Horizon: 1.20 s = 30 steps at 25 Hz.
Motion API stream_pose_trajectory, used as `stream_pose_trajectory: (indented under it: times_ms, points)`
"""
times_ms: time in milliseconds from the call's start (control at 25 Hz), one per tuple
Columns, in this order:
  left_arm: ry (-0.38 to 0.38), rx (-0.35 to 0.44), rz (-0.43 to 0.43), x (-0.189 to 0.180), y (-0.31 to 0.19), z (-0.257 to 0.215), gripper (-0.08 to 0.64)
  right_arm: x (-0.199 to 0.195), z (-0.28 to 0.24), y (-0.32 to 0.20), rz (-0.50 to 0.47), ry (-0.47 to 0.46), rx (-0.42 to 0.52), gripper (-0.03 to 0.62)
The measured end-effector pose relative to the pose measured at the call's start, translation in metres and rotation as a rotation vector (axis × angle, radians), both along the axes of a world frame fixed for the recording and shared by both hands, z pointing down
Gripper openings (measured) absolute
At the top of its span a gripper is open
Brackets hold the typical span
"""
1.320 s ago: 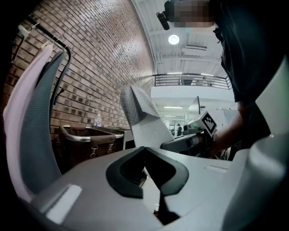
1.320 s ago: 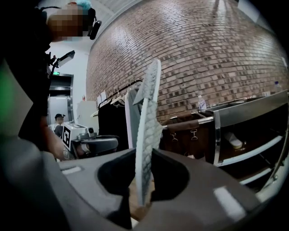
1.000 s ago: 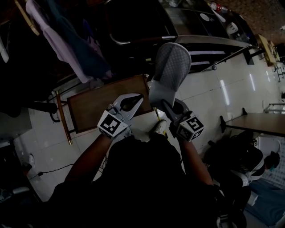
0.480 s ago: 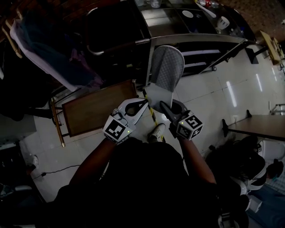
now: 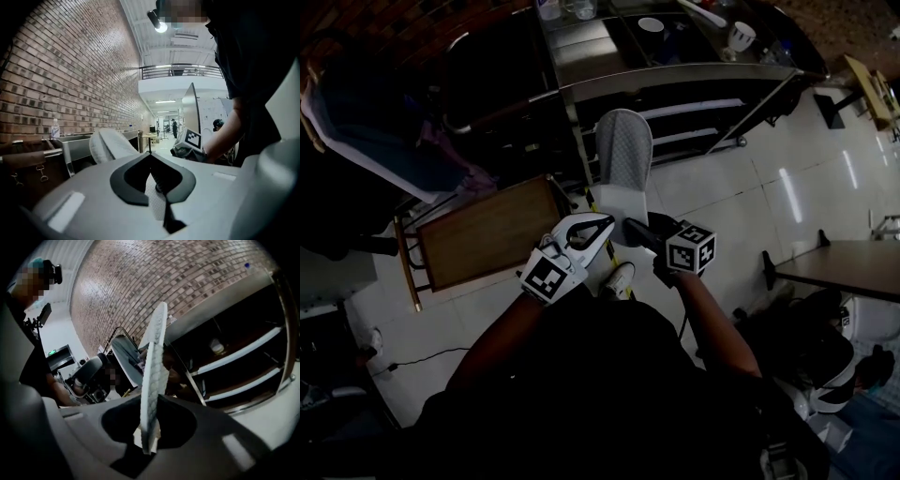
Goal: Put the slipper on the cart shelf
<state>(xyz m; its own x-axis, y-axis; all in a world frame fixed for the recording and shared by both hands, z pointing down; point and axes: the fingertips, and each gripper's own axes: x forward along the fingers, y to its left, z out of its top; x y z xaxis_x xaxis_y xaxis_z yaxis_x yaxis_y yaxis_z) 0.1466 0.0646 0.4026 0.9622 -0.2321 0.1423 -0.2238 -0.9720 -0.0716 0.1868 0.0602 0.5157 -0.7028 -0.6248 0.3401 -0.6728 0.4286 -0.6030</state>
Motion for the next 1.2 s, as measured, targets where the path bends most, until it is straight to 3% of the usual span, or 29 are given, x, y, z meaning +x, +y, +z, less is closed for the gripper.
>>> stream_pose_trajectory:
  times_ms: [280, 560, 880, 1200]
  points:
    - [-0.019, 0.017, 0.024, 0.022, -0.012, 0.006, 0.002, 0.013, 0.039, -0.008, -0.045, -0.13, -0.184, 0.067]
    - [-0.014, -0.024, 0.022, 0.032, -0.054, 0.021, 0.002, 0.017, 0.07, -0.045, -0.083, -0.153, -0.31, 0.067]
    - [0.03, -0.063, 0.021, 0.032, -0.124, 0.03, 0.002, 0.021, 0.094, -0.108, -0.055, -0.158, -0.412, 0.067]
    - [0.043, -0.1, 0.028, 0.024, -0.162, 0.047, 0.002, 0.017, 0.108, -0.16, -0.032, -0.184, -0.467, 0.067]
